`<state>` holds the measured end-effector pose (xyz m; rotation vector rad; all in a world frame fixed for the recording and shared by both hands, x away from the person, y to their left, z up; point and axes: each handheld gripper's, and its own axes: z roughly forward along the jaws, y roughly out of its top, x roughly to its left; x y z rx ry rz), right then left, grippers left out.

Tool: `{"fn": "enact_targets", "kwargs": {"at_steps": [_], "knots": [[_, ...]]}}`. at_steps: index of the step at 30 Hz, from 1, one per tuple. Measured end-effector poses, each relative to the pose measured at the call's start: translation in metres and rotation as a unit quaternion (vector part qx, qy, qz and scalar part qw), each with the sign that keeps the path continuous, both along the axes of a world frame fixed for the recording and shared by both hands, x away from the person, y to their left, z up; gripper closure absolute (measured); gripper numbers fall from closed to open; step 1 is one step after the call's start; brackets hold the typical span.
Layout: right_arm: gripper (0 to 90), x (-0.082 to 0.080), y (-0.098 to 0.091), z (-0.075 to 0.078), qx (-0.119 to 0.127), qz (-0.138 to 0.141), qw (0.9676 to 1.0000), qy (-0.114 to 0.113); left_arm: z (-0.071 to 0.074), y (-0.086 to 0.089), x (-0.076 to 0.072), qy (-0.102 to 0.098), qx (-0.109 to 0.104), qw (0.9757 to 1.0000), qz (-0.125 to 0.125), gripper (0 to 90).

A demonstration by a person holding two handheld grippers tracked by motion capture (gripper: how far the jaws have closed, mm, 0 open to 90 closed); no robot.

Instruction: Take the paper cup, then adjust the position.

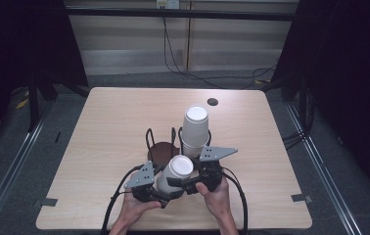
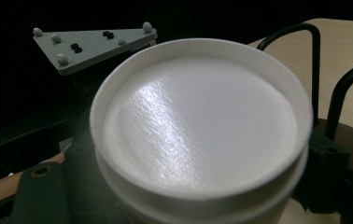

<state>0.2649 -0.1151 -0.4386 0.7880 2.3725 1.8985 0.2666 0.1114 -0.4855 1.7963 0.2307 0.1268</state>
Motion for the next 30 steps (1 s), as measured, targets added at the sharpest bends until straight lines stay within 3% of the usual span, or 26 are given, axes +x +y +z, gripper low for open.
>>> {"fn": "enact_targets", "kwargs": {"at_steps": [8,13,15,18,20,24,29,30], "knots": [[13.4,0.001,-0.009,0.001,0.011,-0.013,0.9999,0.000,0.006,0.004,0.005,0.018,0.004,0.9998,0.005,18.7],[13.5,-0.003,-0.017,0.001,0.013,-0.023,0.9996,0.000,0.010,0.008,0.007,0.035,0.025,0.9991,-0.001,18.9],[13.5,-0.006,-0.019,0.000,0.007,-0.027,0.9996,0.001,0.012,0.010,0.007,0.028,0.049,0.9984,-0.003,19.4],[13.1,-0.007,-0.024,0.000,0.004,-0.023,0.9997,-0.002,0.015,0.014,0.009,0.031,0.066,0.9973,0.005,19.8],[13.1,-0.008,-0.025,0.000,0.001,-0.021,0.9998,-0.004,0.018,0.016,0.010,0.035,0.084,0.9956,0.023,19.7],[13.3,-0.009,-0.028,0.001,-0.012,-0.019,0.9998,0.001,0.026,0.019,0.011,0.026,0.118,0.9924,0.024,19.7],[13.2,-0.008,-0.030,0.003,-0.041,-0.006,0.9991,-0.004,0.035,0.021,0.011,0.030,0.151,0.9881,-0.001,19.6],[13.2,-0.008,-0.029,0.003,-0.046,0.000,0.9989,0.001,0.036,0.021,0.012,0.028,0.166,0.9856,-0.008,19.6]]}}
